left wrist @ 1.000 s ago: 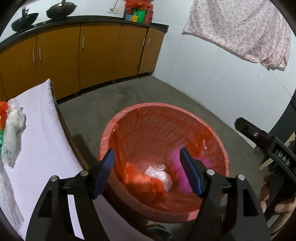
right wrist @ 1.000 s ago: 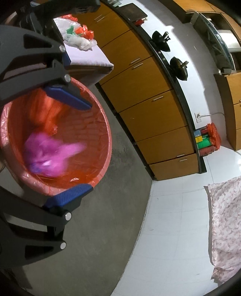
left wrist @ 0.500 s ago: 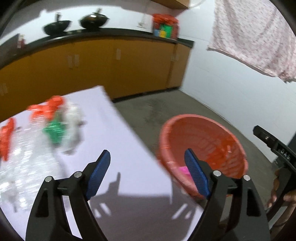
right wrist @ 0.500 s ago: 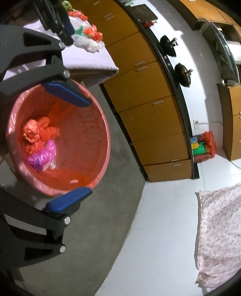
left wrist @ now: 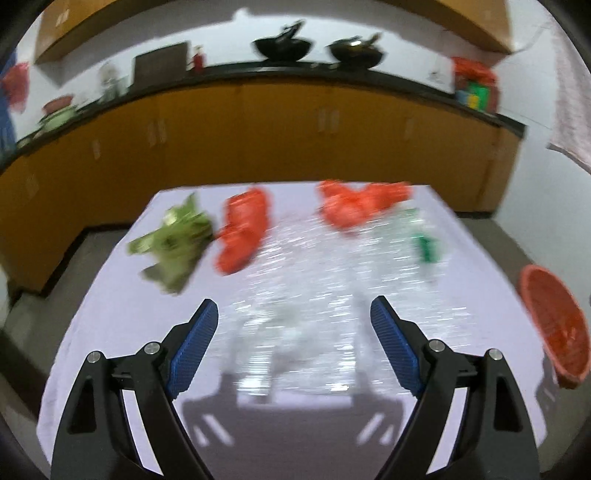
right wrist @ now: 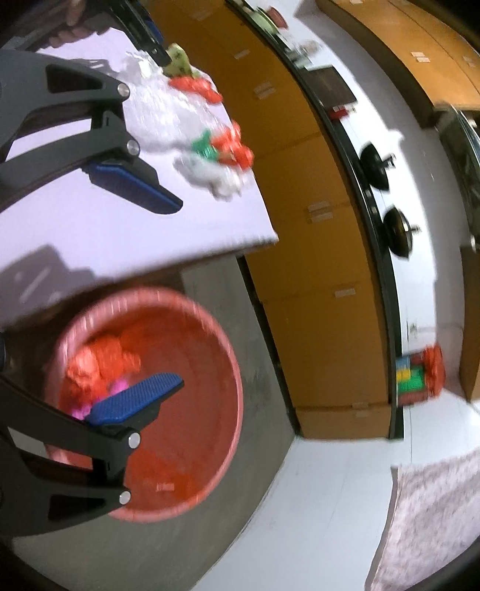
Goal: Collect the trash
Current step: 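Grasp the clear plastic bag with the left tool while the right tool grasps bubble wrap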
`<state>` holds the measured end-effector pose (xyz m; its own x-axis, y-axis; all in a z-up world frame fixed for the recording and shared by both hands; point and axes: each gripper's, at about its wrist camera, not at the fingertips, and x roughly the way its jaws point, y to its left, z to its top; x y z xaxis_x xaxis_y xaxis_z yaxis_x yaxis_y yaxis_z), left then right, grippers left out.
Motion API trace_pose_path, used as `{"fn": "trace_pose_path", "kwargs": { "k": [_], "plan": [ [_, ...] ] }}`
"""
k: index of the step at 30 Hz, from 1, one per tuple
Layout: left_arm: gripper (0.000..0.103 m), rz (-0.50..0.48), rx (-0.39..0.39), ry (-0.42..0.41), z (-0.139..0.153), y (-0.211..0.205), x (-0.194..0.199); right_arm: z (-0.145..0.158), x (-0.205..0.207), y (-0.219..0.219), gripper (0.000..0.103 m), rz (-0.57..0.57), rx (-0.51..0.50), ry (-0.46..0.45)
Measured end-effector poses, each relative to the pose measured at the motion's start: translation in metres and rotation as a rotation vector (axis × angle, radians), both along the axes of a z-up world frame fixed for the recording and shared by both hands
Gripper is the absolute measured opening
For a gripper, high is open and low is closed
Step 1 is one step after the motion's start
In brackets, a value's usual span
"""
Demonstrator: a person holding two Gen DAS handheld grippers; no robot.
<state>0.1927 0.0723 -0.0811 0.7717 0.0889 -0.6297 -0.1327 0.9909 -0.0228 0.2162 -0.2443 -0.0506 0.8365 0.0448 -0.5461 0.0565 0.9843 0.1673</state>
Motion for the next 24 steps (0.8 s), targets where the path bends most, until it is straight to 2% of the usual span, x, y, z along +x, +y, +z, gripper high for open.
{"fn": "trace_pose_path", "kwargs": {
  "k": [4,9,12,15,17,19,24],
  "plan": [
    [0.084,0.019,-0.036,0.063,-0.022,0.025,0.011,0.001,0.006,0.027,0.086,0.054,0.006,0.009],
    [0.082,-0.009,-0.068,0.097,-0.037,0.029,0.017,0.001,0.015,0.058,0.086,0.115,-0.004,0.026],
    [0.071,-0.038,-0.103,0.103,-0.041,0.032,0.019,-0.002,0.019,0.071,0.086,0.142,-0.014,0.035],
    [0.055,-0.061,-0.119,0.097,-0.040,0.032,0.020,-0.004,0.025,0.085,0.086,0.168,-0.015,0.047],
    [0.040,-0.071,-0.118,0.086,-0.039,0.032,0.019,-0.006,0.029,0.093,0.085,0.185,-0.014,0.055],
    [0.035,-0.074,-0.121,0.070,-0.036,0.033,0.015,-0.009,0.034,0.103,0.083,0.207,-0.013,0.064],
    [0.031,-0.037,-0.126,0.018,-0.023,0.046,0.003,-0.017,0.048,0.130,0.079,0.262,-0.005,0.092]
  ]
}}
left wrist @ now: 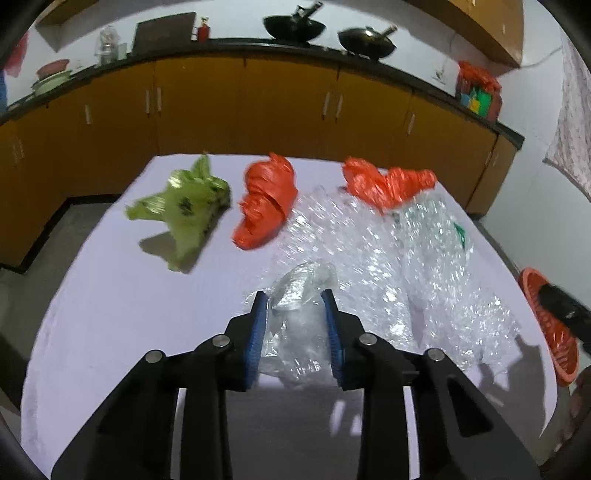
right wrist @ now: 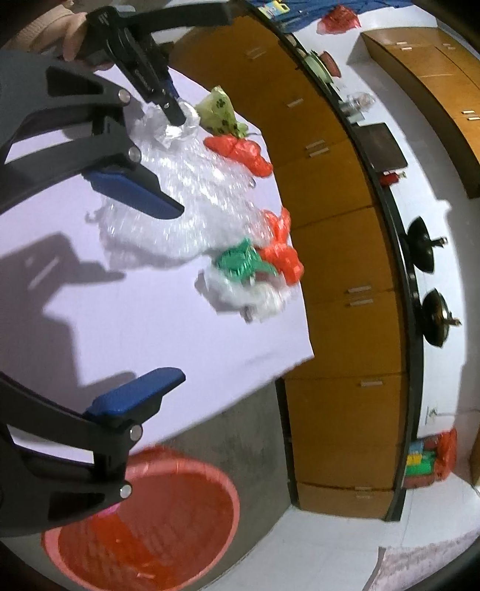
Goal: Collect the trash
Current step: 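Grasp the clear plastic bag with the left tool while the right tool grasps bubble wrap, then carry the clear bag and bubble wrap over the orange basket with both tools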
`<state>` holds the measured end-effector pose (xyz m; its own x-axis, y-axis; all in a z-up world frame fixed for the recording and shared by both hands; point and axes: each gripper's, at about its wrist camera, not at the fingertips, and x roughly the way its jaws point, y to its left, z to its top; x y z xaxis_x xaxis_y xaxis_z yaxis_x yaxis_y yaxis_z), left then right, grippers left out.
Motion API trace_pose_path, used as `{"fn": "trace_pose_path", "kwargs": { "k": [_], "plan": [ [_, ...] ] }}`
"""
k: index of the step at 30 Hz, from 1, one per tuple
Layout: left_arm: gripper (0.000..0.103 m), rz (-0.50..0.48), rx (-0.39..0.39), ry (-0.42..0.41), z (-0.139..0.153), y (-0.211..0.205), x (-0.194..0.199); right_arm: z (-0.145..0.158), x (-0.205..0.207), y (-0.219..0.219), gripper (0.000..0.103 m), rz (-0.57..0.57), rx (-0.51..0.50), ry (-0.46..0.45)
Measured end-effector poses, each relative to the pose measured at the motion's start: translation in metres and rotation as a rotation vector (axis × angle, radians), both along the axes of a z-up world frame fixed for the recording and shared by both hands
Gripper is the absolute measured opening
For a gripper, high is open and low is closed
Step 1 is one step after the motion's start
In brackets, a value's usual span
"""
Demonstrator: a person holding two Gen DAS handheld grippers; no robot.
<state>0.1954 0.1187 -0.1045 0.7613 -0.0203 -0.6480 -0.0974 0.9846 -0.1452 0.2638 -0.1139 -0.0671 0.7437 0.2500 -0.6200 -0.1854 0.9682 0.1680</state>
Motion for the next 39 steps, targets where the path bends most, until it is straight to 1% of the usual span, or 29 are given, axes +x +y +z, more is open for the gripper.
{"fn": "trace_pose_path", "kwargs": {
  "k": [6,9,10,12,13,14,15,16,17,18,20,22,26,32,39],
  "plan": [
    [0.031,0.067,-0.014,-0.059,0.019,0.025,-0.017,-0.010,0.016,0.037,0.078,0.068,-0.004,0.031],
    [0.031,0.086,-0.011,-0.069,0.024,0.032,-0.022,-0.019,0.023,0.051,0.078,0.091,-0.023,0.056],
    [0.031,0.093,-0.010,-0.071,0.025,0.035,-0.023,-0.022,0.025,0.054,0.078,0.095,-0.033,0.065],
    [0.031,0.103,-0.011,-0.069,0.025,0.040,-0.025,-0.029,0.028,0.059,0.074,0.101,-0.048,0.082],
    [0.031,0.109,-0.012,-0.068,0.025,0.042,-0.025,-0.033,0.030,0.060,0.068,0.106,-0.055,0.097],
    [0.031,0.111,-0.013,-0.066,0.024,0.043,-0.025,-0.037,0.031,0.062,0.060,0.111,-0.060,0.111],
    [0.031,0.115,-0.013,-0.064,0.024,0.045,-0.026,-0.040,0.032,0.063,0.055,0.115,-0.060,0.120],
    [0.031,0.117,-0.015,-0.063,0.023,0.046,-0.026,-0.044,0.032,0.063,0.045,0.124,-0.054,0.132],
    [0.031,0.118,-0.017,-0.062,0.023,0.046,-0.026,-0.045,0.031,0.062,0.039,0.126,-0.048,0.134],
    [0.031,0.118,-0.018,-0.061,0.023,0.046,-0.026,-0.045,0.030,0.062,0.037,0.126,-0.045,0.135],
    [0.031,0.118,-0.018,-0.063,0.024,0.046,-0.026,-0.044,0.027,0.061,0.027,0.133,-0.041,0.131],
    [0.031,0.117,-0.019,-0.065,0.025,0.046,-0.026,-0.039,0.023,0.059,0.024,0.142,-0.030,0.115],
    [0.031,0.114,-0.021,-0.073,0.028,0.044,-0.026,-0.021,0.012,0.052,0.021,0.153,-0.009,0.066],
    [0.031,0.101,-0.029,-0.084,0.032,0.040,-0.029,0.007,-0.006,0.039,0.020,0.160,0.025,-0.004],
    [0.031,0.056,-0.031,-0.101,0.041,0.021,-0.030,0.033,-0.023,0.016,0.020,0.129,0.043,-0.071]
  ]
}}
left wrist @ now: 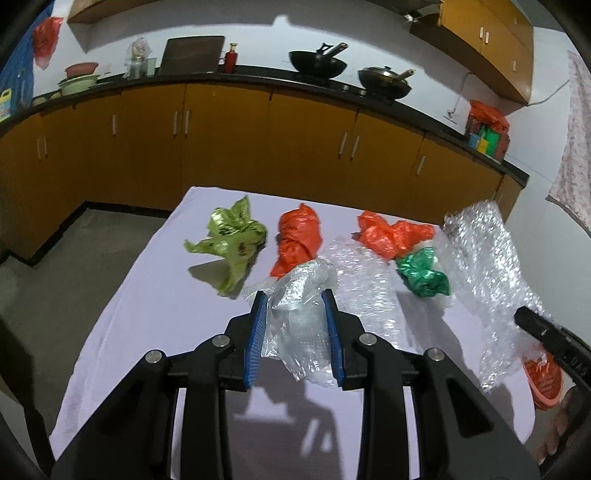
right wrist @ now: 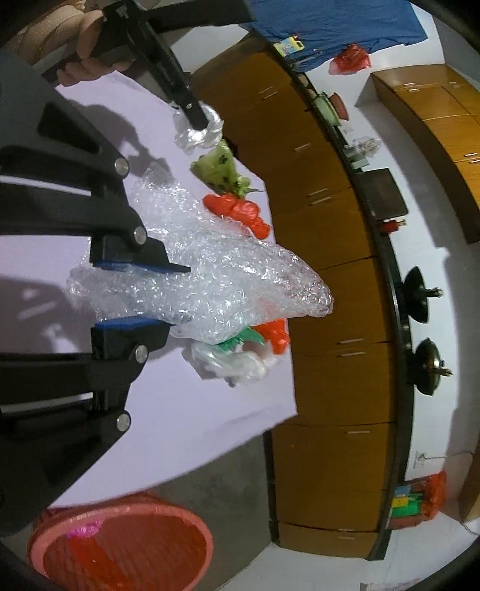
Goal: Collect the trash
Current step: 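Carry the clear bag and bubble wrap over the orange basket with both tools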
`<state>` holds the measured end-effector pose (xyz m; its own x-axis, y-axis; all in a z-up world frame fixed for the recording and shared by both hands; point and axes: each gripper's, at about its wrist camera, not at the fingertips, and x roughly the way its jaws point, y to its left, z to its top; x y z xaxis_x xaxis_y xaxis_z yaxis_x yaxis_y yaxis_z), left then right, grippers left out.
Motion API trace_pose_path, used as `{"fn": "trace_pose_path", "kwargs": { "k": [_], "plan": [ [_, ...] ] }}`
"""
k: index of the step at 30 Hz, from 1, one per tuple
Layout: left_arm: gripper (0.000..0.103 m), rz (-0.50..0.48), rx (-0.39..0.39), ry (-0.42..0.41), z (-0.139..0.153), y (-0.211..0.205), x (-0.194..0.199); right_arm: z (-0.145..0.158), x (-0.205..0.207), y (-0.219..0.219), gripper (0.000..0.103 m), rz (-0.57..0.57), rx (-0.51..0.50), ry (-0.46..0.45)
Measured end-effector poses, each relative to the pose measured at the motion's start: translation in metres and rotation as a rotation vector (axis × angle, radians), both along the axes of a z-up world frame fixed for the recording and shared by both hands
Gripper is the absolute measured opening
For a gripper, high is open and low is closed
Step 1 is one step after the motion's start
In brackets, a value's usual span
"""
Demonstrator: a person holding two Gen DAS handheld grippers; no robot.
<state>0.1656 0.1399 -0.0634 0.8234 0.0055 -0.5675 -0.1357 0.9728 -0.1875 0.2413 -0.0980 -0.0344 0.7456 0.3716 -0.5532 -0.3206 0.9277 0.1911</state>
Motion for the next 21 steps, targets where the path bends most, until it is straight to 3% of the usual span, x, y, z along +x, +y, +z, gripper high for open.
{"fn": "trace_pose_path", "kwargs": {
  "k": [8,21],
  "plan": [
    [0.031,-0.099,0.004,-0.022,0.010,-0.041,0.005,0.015,-0.018,-0.049,0.020,-0.115,-0.002,-0.050],
    [0.031,-0.320,-0.022,-0.035,0.019,-0.144,0.020,0.008,-0.044,-0.155,0.020,-0.382,-0.007,-0.051]
  ]
}}
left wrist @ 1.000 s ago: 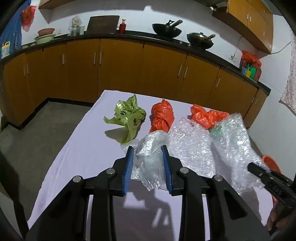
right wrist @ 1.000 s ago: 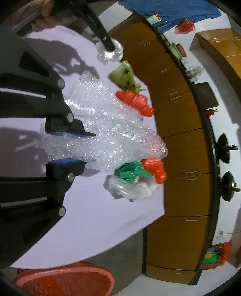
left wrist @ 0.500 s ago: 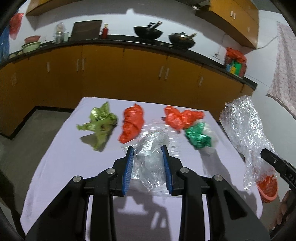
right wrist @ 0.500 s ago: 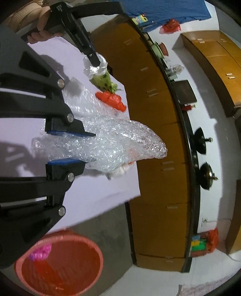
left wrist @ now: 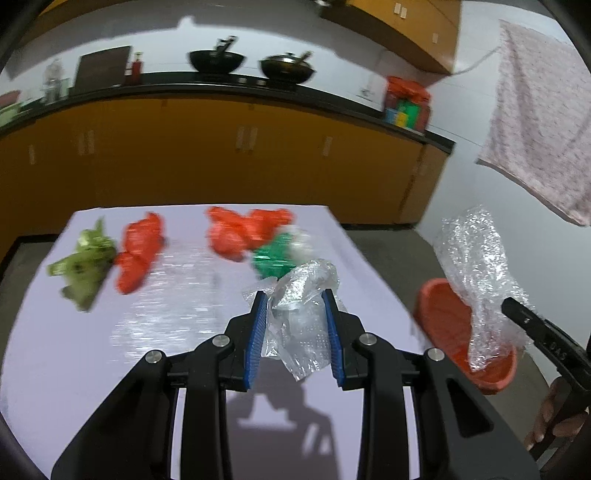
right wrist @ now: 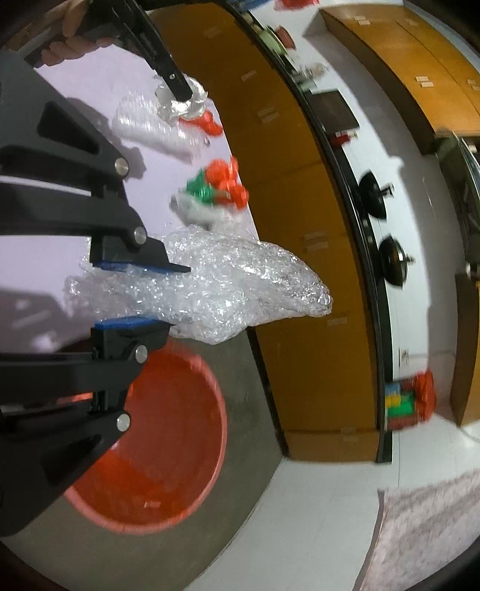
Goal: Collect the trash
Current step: 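Carry the clear bag and bubble wrap over the orange basket with both tools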
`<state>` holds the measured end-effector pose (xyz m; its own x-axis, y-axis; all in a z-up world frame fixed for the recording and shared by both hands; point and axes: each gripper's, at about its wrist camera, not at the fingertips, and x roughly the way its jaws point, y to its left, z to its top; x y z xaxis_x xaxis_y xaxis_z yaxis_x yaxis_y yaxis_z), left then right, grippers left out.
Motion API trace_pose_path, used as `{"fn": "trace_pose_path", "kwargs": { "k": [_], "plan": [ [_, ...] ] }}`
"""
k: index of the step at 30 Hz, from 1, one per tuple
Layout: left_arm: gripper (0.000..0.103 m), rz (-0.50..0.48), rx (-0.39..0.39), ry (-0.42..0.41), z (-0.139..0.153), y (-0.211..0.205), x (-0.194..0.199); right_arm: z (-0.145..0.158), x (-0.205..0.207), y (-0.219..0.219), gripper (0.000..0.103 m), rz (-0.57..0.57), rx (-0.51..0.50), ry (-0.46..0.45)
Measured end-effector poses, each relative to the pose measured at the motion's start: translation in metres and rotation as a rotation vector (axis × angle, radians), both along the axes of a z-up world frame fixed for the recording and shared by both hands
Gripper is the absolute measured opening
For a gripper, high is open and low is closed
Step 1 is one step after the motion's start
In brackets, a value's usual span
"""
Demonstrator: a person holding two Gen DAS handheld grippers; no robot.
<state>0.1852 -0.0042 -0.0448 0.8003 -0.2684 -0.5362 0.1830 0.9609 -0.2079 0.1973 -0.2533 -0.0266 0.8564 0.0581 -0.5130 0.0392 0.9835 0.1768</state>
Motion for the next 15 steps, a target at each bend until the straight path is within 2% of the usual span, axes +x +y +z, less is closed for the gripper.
{"fn": "trace_pose_path", "kwargs": {
  "k": [9,15],
  "plan": [
    [0.031,-0.165,-0.011,-0.001,-0.001,-0.083,0.010,-0.008,-0.017,-0.063,0.020,-0.141,0.016,0.004],
    [0.031,-0.229,-0.001,0.002,-0.003,-0.120,0.015,-0.012,-0.023,-0.085,0.020,-0.196,0.014,-0.001]
  ]
}}
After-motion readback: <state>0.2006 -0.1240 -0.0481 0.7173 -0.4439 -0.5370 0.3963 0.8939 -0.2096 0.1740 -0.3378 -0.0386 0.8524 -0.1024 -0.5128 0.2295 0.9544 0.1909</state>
